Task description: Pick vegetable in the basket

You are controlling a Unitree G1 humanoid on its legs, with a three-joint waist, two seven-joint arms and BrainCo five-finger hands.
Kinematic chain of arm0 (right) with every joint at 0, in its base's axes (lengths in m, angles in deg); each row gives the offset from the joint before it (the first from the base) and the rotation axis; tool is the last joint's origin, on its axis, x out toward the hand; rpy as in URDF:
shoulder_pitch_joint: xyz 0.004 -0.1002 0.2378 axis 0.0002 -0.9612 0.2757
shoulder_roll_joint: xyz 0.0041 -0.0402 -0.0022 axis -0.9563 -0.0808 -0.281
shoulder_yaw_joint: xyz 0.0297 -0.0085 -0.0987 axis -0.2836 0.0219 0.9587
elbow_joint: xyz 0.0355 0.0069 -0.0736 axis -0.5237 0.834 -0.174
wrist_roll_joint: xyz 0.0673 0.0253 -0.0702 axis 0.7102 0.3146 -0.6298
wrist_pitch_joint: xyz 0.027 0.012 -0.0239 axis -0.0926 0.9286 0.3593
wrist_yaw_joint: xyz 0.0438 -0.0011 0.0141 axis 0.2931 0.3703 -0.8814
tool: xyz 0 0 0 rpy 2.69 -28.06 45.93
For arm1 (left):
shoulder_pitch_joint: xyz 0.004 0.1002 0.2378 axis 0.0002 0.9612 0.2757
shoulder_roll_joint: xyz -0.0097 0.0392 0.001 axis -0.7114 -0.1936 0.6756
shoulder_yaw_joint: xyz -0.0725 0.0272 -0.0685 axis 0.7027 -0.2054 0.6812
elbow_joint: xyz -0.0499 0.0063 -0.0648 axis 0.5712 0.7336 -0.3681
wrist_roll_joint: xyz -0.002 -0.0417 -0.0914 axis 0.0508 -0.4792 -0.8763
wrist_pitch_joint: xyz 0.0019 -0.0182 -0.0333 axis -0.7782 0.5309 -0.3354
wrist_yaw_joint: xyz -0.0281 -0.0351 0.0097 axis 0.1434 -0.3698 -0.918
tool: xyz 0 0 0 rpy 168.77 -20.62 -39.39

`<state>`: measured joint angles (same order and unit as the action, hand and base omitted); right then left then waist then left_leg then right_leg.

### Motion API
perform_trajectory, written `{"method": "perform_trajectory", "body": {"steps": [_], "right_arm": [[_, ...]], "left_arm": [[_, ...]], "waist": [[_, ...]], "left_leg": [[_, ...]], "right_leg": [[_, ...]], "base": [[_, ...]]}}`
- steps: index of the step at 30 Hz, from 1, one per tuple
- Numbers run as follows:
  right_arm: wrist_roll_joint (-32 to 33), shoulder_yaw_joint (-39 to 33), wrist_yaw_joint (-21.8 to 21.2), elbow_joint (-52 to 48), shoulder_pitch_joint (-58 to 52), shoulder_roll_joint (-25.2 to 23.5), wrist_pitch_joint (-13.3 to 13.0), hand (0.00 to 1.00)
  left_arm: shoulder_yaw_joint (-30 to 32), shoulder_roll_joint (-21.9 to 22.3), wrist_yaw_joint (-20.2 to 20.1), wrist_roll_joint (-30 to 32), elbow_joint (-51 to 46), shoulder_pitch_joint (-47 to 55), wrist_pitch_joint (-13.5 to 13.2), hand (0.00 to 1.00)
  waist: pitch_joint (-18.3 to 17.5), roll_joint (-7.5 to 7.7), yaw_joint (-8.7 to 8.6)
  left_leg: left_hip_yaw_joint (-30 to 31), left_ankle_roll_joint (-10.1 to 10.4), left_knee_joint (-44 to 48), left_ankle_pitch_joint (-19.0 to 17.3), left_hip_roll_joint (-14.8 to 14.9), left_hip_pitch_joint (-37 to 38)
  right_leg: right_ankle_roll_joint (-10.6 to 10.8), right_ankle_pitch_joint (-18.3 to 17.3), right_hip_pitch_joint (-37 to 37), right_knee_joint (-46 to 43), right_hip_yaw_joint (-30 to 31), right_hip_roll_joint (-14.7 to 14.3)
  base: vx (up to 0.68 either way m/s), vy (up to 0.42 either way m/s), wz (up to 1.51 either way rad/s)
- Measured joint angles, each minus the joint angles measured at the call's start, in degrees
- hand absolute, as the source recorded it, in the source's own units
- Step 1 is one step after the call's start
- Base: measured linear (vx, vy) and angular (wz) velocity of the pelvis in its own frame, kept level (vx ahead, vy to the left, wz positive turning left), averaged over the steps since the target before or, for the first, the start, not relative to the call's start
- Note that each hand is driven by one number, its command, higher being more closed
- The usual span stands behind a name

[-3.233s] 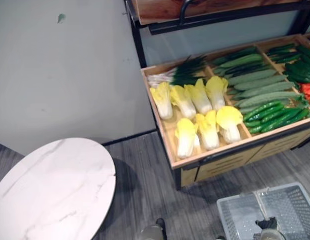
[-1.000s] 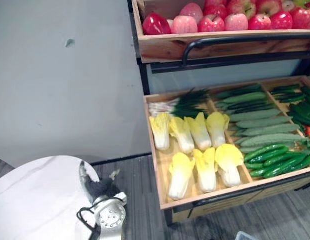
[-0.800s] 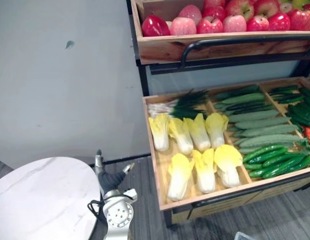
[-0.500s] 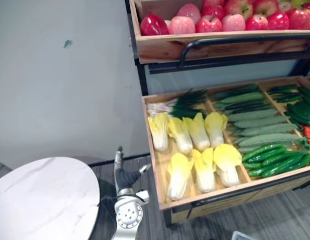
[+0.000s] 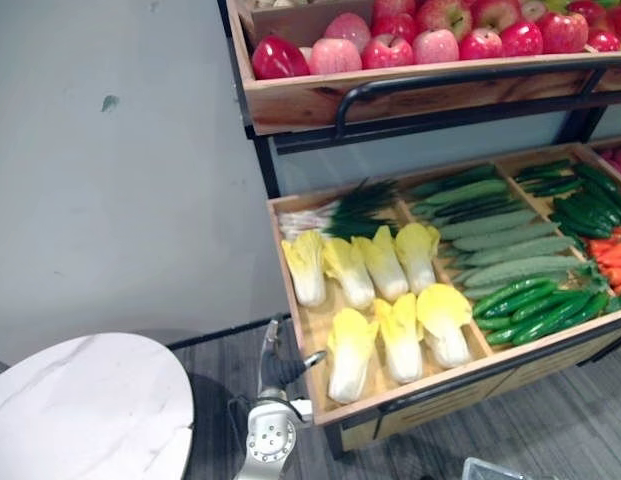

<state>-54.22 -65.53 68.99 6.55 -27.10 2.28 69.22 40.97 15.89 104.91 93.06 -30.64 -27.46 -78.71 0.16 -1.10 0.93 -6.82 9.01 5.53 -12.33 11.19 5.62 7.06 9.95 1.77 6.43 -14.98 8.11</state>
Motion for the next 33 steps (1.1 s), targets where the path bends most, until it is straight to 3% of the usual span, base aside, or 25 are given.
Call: {"method": "perform_trajectory", "body": {"steps": [33], "right_arm": [[0.0,-1.2,0.3,0.5,1.0,0.5,0.7,1.0]], "left_arm": [[-6.2,-2.1,-4.4,-2.4,9.7,-4.0,1.6,0.0]], "waist": [[0.4,-1.36,-2.29]], "left_leg": [[-3.2,-0.3,-1.4,-1.3,-0.4,1.7]], "right_leg": [[0.1,0.0,1.1,0.1,3.0,-0.3]], "base": [[0.03,0.0,-0.04]]}}
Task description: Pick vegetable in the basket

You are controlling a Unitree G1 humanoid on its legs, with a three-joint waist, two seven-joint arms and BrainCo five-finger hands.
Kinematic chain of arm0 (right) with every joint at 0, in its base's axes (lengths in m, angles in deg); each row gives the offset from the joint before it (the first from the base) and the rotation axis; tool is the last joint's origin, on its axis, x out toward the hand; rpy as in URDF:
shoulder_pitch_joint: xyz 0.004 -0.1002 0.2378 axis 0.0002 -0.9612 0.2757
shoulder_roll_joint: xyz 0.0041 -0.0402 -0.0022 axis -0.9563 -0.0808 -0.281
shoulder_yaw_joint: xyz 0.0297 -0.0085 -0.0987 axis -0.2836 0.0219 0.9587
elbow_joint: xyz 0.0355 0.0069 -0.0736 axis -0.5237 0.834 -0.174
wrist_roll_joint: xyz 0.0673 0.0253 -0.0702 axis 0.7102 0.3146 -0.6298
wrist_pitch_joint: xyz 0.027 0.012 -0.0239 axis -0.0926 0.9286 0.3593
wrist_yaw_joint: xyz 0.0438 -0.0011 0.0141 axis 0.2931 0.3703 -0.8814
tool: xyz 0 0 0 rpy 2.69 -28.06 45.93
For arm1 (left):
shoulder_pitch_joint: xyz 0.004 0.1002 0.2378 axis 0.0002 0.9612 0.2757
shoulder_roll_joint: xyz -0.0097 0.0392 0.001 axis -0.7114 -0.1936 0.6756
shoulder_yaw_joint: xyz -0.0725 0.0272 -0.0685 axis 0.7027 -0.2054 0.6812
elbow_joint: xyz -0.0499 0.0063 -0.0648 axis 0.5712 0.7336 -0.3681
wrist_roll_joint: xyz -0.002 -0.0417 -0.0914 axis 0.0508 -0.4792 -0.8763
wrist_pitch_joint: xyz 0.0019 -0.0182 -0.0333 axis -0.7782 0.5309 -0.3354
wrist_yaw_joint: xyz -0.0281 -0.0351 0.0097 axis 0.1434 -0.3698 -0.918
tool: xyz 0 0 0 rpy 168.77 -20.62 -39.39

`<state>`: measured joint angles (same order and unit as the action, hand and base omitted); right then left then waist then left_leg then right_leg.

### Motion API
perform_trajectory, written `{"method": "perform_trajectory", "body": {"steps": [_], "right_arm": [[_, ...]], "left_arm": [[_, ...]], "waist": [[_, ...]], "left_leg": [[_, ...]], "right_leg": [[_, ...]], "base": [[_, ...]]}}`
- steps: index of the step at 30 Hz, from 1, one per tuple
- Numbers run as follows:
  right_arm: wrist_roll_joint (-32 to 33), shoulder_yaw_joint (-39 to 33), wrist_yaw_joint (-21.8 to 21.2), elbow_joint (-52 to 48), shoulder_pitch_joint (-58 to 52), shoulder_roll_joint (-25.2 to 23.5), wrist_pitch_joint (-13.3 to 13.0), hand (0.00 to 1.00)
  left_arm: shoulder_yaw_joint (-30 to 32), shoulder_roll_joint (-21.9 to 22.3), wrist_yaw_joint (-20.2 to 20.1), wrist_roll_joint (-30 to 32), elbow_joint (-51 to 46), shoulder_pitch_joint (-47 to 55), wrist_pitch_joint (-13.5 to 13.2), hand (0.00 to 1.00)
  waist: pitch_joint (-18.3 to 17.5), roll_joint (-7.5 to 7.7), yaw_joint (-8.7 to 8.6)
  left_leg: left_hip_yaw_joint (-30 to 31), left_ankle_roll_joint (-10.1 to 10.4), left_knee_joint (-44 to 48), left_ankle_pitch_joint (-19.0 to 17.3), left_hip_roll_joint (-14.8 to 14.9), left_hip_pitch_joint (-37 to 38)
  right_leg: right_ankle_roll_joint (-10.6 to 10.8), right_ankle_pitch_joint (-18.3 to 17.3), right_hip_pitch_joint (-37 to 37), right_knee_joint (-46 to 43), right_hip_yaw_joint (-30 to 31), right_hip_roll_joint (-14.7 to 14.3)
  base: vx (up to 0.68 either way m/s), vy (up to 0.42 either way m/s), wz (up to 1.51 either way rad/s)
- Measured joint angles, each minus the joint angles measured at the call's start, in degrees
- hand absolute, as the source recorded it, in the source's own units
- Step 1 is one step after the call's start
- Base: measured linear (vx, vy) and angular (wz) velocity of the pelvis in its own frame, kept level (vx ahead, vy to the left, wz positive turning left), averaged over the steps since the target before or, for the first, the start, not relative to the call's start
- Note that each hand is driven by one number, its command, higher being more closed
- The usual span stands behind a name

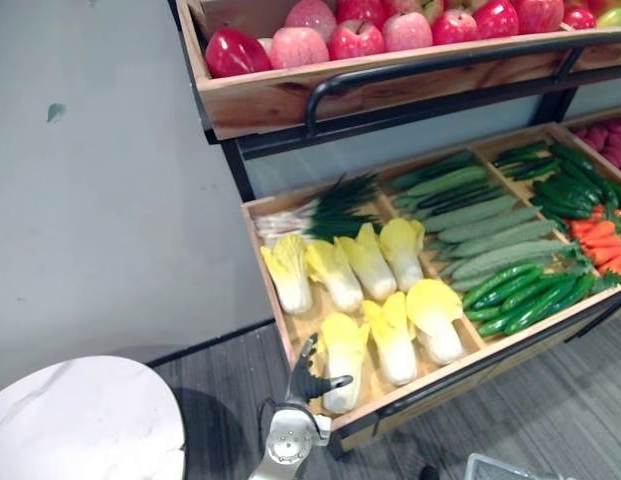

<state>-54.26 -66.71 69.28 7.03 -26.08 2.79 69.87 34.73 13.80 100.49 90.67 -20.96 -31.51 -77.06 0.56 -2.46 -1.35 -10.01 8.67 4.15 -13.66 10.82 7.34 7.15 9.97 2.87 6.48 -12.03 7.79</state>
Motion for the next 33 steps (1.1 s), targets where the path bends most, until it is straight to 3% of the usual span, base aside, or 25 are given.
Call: {"method": "perform_trajectory", "body": {"steps": [10,22,23,29,33], "right_arm": [[0.1,0.0,0.0,0.0,0.1,0.0,0.1,1.0],[0.2,0.0,0.2,0.1,1.3,0.0,0.5,1.0],[0.2,0.0,0.3,0.3,1.3,0.0,0.6,1.0],[0.2,-0.1,0.5,1.6,1.6,0.0,0.8,1.0],[0.2,0.0,0.5,1.6,2.2,0.0,1.0,1.0]], "left_arm": [[0.5,0.1,0.7,0.0,5.9,-3.9,0.9,0.0],[8.5,2.3,9.3,0.1,18.0,-16.1,2.6,0.0],[9.1,2.3,9.5,0.1,18.4,-16.6,2.5,1.0],[9.5,2.1,10.8,0.1,19.6,-17.5,2.5,1.0],[9.4,1.3,10.8,-0.2,21.3,-18.7,2.4,1.0]], "waist": [[0.3,-0.09,-0.1],[1.7,-0.33,-1.78],[1.7,-0.32,-1.8],[1.7,-0.22,-2.03],[2.9,0.25,-3.14]], "left_leg": [[-0.7,0.0,-0.1,-0.2,0.1,-0.1],[-4.4,0.3,-0.1,-1.2,0.4,-0.1],[-4.8,0.4,-0.1,-1.2,0.4,-0.1],[-5.0,0.4,-0.1,-1.2,0.1,0.0],[-5.0,0.2,0.0,-1.3,0.0,1.1]], "right_leg": [[0.0,0.0,1.0,0.0,1.3,-0.3],[0.0,0.0,4.1,0.0,5.6,-1.8],[0.0,0.0,4.3,0.0,6.0,-1.9],[0.2,0.1,4.7,0.0,6.5,-1.9],[0.2,0.1,3.8,0.0,6.6,-1.8]], "base": [[0.03,-0.013,-0.06],[0.02,-0.028,-0.2],[0.02,-0.027,-0.16],[0.01,-0.025,-0.07],[0.0,-0.037,-0.03]]}}
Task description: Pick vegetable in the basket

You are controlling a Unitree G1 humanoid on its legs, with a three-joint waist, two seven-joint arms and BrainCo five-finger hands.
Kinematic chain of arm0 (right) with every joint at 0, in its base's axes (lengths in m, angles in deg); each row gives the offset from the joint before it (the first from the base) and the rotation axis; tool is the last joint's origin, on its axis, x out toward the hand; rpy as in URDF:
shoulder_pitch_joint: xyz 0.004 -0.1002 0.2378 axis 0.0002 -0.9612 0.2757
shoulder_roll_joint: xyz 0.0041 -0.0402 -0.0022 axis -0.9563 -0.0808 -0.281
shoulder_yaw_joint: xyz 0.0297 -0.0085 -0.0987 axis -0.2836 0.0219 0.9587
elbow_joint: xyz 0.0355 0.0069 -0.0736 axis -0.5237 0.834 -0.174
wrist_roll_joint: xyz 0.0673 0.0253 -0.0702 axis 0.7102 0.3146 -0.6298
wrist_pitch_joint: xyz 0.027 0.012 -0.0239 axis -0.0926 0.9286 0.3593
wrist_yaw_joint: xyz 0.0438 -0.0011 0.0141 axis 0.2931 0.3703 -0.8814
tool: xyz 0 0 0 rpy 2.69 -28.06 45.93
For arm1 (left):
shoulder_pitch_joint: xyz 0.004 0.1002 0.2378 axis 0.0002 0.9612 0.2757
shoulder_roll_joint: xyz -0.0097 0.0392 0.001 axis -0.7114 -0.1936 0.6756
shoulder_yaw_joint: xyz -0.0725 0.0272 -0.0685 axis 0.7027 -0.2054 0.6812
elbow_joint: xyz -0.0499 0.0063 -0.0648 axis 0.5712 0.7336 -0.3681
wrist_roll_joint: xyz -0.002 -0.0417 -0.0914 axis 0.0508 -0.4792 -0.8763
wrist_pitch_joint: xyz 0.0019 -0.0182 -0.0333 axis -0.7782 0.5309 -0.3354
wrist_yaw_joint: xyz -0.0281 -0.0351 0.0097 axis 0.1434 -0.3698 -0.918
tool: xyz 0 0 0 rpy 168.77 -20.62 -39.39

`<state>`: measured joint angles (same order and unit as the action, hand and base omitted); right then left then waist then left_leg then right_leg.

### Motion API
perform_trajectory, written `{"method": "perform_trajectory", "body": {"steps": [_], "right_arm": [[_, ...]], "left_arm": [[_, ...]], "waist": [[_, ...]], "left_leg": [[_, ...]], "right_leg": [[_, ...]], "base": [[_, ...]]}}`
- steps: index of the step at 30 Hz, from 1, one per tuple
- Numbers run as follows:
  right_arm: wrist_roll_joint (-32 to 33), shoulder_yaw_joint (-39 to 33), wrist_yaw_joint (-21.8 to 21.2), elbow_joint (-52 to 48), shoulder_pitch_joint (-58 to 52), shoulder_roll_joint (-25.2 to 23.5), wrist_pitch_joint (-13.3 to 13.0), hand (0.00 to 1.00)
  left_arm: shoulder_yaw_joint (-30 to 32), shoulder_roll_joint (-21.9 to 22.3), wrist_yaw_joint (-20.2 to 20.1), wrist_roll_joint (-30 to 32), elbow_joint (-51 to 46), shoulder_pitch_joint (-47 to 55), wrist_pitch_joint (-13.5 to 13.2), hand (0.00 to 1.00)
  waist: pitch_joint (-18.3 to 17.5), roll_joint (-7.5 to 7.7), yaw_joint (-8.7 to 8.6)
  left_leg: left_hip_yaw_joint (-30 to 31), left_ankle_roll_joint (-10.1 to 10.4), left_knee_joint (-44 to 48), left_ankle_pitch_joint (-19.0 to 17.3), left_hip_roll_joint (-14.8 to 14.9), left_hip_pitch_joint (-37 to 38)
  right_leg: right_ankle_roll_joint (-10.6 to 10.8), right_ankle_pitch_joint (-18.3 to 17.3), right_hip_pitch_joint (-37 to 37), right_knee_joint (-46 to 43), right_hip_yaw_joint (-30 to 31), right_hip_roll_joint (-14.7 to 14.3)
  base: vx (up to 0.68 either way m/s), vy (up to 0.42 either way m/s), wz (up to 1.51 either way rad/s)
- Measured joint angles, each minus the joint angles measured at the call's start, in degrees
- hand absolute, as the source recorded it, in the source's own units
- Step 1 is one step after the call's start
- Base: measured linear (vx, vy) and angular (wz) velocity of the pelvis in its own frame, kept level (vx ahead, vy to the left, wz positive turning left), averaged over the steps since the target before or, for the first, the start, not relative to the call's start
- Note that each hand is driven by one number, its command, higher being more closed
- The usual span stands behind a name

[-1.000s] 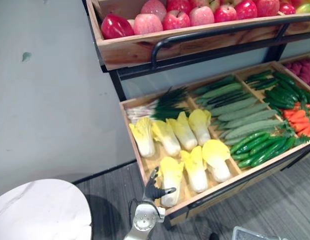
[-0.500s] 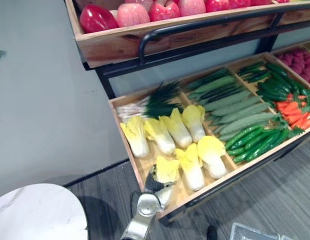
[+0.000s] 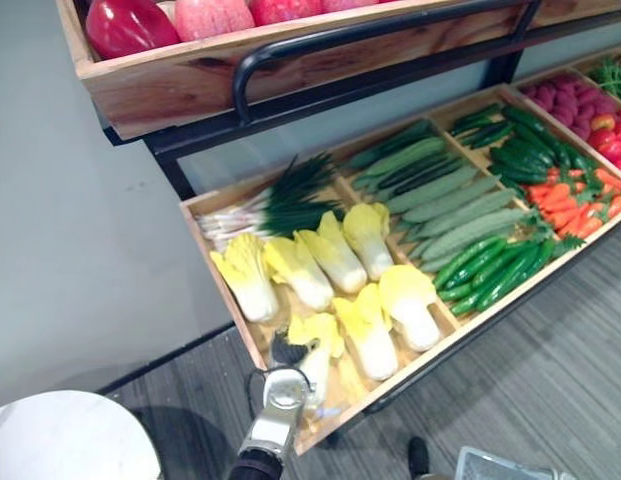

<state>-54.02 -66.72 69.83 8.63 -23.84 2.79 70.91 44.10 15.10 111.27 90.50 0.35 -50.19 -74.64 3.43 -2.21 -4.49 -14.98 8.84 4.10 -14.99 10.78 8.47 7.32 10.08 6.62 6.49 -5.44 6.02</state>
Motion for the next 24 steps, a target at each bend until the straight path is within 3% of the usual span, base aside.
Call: {"method": "perform_trajectory", "body": {"steps": [14,24], "right_arm": [[0.0,1.3,0.4,0.0,0.5,-0.1,0.0,1.0],[-0.1,2.5,0.3,0.0,0.6,0.0,0.1,1.0]], "left_arm": [[-2.3,0.0,-1.5,-2.2,-0.6,0.0,-0.4,1.0],[-2.6,-1.6,-4.3,-8.3,-10.8,5.1,-0.3,1.0]], "waist": [[1.1,-0.24,0.0],[1.3,-0.07,0.07]], "left_leg": [[1.1,-0.1,0.0,-0.2,0.0,-0.1],[3.4,-0.1,0.0,-0.2,-0.1,-0.6]], "right_leg": [[0.0,0.0,-0.5,0.0,-1.0,0.3],[0.0,0.0,-1.2,0.0,-2.9,0.7]], "base": [[0.01,-0.031,0.03],[0.0,-0.038,0.1]]}}
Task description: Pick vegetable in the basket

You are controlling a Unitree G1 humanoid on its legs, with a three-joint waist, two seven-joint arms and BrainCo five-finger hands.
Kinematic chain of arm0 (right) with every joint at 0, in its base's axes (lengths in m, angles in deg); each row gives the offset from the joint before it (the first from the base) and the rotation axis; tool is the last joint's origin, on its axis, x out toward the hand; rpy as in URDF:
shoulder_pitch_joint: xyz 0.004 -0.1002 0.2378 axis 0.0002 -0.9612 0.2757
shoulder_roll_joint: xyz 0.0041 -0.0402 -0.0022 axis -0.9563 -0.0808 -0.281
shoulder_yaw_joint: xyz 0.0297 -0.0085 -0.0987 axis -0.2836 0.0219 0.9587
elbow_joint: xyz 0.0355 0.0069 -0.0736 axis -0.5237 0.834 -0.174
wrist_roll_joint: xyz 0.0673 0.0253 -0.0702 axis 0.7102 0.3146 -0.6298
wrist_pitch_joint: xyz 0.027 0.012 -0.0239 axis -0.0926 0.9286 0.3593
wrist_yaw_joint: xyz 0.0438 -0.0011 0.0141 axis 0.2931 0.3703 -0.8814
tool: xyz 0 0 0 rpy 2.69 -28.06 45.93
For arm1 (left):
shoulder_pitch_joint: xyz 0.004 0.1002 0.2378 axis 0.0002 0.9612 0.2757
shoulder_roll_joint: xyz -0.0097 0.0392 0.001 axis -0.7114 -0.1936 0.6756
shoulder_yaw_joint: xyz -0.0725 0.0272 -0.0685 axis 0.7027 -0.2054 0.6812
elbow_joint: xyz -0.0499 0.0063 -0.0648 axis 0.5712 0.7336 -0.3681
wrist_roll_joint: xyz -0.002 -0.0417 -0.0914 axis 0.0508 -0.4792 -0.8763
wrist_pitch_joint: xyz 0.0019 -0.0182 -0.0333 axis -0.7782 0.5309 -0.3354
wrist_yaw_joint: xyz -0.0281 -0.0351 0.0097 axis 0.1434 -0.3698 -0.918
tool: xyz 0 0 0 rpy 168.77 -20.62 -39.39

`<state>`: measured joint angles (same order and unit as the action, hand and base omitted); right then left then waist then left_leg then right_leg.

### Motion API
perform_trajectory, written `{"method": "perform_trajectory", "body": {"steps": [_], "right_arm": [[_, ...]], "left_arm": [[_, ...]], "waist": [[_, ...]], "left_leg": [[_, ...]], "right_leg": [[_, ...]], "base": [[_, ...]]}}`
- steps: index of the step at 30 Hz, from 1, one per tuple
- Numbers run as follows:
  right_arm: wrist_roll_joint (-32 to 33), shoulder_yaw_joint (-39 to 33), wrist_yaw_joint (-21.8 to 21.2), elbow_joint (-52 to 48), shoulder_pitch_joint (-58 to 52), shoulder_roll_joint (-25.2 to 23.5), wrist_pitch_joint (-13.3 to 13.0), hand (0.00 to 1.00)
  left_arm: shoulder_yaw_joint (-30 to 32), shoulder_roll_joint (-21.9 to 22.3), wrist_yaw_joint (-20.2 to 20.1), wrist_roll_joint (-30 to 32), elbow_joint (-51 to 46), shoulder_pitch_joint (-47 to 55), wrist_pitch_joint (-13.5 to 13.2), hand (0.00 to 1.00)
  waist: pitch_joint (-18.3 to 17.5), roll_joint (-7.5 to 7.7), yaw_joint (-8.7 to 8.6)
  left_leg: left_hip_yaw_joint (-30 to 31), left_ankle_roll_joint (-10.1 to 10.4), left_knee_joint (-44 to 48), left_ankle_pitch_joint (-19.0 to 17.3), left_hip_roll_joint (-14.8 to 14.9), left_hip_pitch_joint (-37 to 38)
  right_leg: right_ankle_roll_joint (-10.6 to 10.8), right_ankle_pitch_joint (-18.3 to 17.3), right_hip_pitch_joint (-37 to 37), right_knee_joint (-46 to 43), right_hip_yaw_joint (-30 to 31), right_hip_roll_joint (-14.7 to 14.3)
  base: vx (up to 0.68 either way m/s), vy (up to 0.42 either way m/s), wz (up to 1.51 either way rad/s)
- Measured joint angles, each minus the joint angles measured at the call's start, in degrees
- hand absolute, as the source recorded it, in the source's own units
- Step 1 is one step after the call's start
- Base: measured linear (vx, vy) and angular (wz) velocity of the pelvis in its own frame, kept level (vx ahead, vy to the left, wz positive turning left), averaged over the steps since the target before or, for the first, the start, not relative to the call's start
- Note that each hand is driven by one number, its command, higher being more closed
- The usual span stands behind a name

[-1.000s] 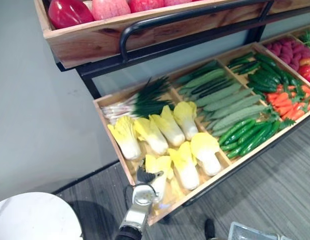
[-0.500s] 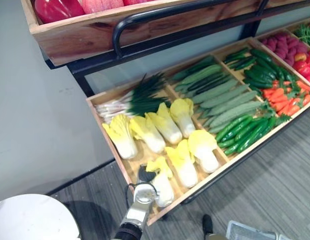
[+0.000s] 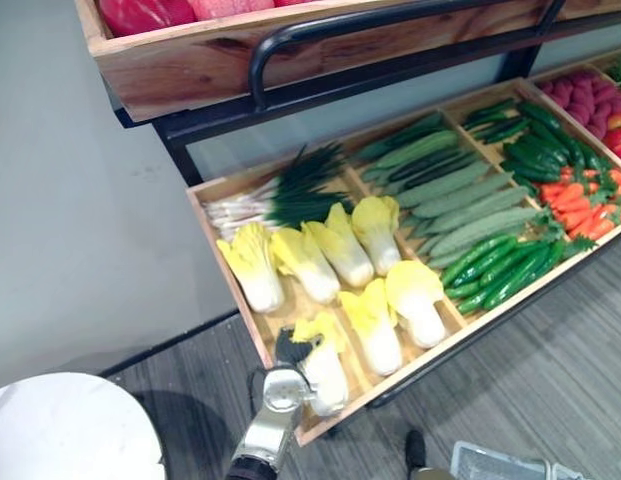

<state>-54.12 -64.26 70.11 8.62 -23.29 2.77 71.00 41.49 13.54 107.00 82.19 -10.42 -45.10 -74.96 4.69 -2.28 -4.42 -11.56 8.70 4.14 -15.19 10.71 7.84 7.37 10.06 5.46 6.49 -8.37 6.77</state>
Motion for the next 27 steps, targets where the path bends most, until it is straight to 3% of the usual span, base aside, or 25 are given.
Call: {"method": "perform_trajectory", "body": {"steps": [9,27], "right_arm": [[-0.1,0.5,-1.1,0.1,-0.1,1.2,0.3,1.0],[-1.3,2.3,-3.0,2.0,1.2,5.0,-0.1,1.0]], "left_arm": [[0.5,-1.9,-2.0,-5.0,-13.4,3.6,-0.2,1.0],[0.5,-3.2,-2.5,-7.3,-27.2,9.3,-2.2,1.0]], "waist": [[-0.1,-0.18,0.1],[-0.6,-0.9,0.58]], "left_leg": [[2.5,-0.2,0.5,0.1,-0.3,-0.8],[3.1,-0.2,1.1,0.1,-0.9,-0.7]], "right_leg": [[0.0,0.0,-0.9,0.0,-2.2,0.8],[0.1,0.1,-1.7,-0.1,-2.7,1.5]], "base": [[0.0,-0.032,0.12],[0.0,-0.007,0.02]]}}
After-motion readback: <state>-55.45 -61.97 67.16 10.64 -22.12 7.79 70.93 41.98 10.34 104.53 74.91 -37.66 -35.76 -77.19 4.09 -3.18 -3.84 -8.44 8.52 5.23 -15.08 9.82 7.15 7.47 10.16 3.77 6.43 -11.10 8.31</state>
